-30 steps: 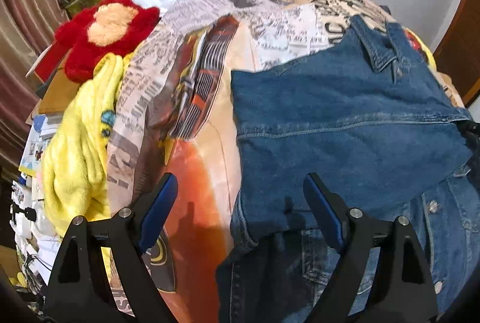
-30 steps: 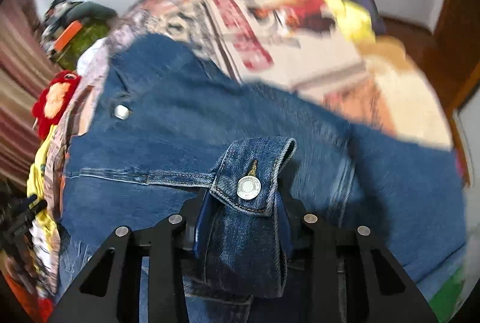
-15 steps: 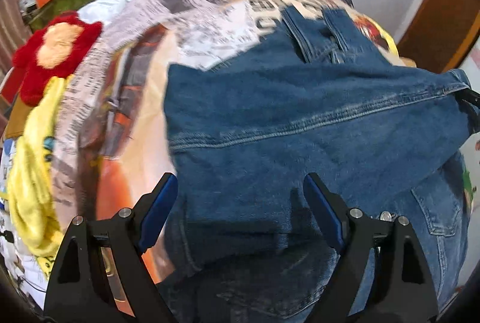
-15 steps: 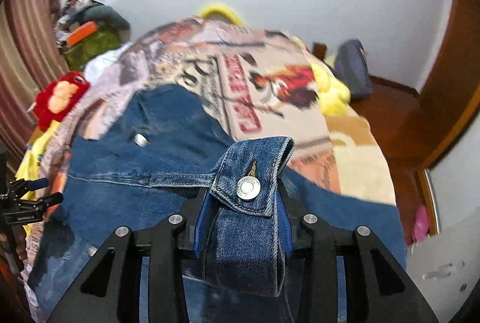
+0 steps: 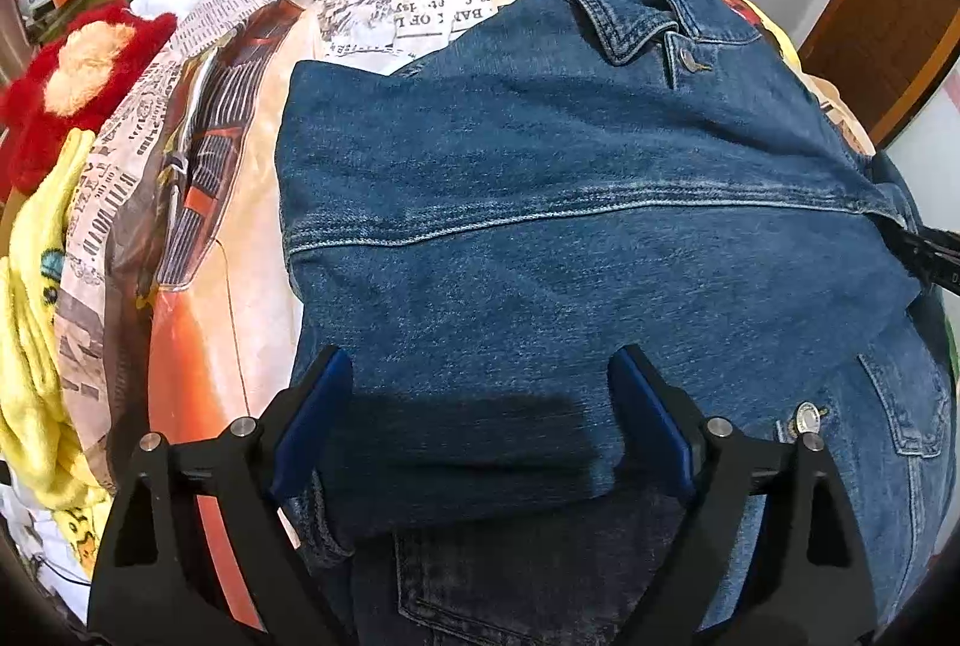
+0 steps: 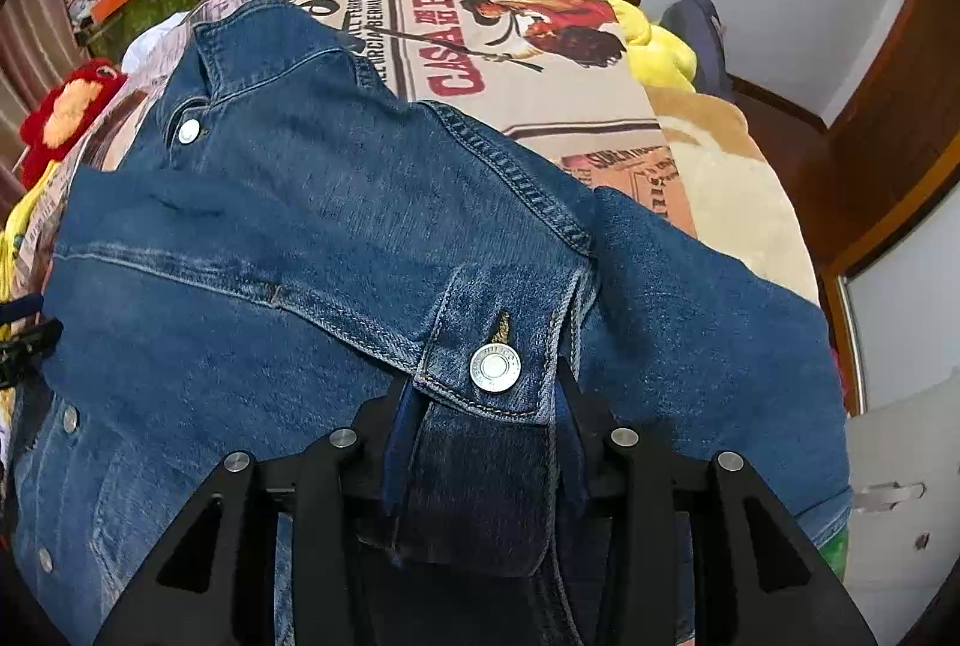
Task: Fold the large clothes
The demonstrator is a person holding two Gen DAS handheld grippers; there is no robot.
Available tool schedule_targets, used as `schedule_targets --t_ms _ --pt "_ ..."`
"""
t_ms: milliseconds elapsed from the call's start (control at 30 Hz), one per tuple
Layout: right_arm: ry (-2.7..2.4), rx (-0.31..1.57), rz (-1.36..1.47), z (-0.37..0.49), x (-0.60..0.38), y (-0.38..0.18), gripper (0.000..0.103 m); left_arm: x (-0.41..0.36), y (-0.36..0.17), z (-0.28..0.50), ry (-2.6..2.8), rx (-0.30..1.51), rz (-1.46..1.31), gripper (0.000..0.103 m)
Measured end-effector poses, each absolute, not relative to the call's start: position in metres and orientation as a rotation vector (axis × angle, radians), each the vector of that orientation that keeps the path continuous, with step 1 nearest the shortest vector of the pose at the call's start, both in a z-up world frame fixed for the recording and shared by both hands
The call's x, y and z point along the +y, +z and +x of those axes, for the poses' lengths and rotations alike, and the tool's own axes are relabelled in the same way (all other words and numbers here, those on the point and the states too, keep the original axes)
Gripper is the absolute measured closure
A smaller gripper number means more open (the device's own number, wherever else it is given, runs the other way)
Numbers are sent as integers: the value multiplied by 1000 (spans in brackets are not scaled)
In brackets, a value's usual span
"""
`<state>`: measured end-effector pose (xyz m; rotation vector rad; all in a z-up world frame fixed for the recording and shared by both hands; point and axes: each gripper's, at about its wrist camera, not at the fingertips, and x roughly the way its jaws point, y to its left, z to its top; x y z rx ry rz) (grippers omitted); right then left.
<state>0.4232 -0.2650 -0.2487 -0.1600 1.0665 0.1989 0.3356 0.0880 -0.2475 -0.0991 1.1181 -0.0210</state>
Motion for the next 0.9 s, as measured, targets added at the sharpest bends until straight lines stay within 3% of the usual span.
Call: schedule_targets --t_ms 33,100,200,400,633,900 --pt "199 1066 -172 422 -264 -248 62 87 -248 335 -17 1116 -90 13" --pt "171 1057 -235 417 -262 -246 41 85 -249 335 -11 1115 -78 12" --pt "137 992 -316 404 -264 -237 30 86 -251 336 -1 1119 -76 9" --pt "154 958 -193 384 -297 -205 30 82 -242 337 23 1122 -45 10" --pt "110 901 61 368 -369 -162 30 60 -194 344 -15 1015 -36 10" --pt "-10 994 273 358 -454 -187 30 3 -156 363 -133 928 -34 10"
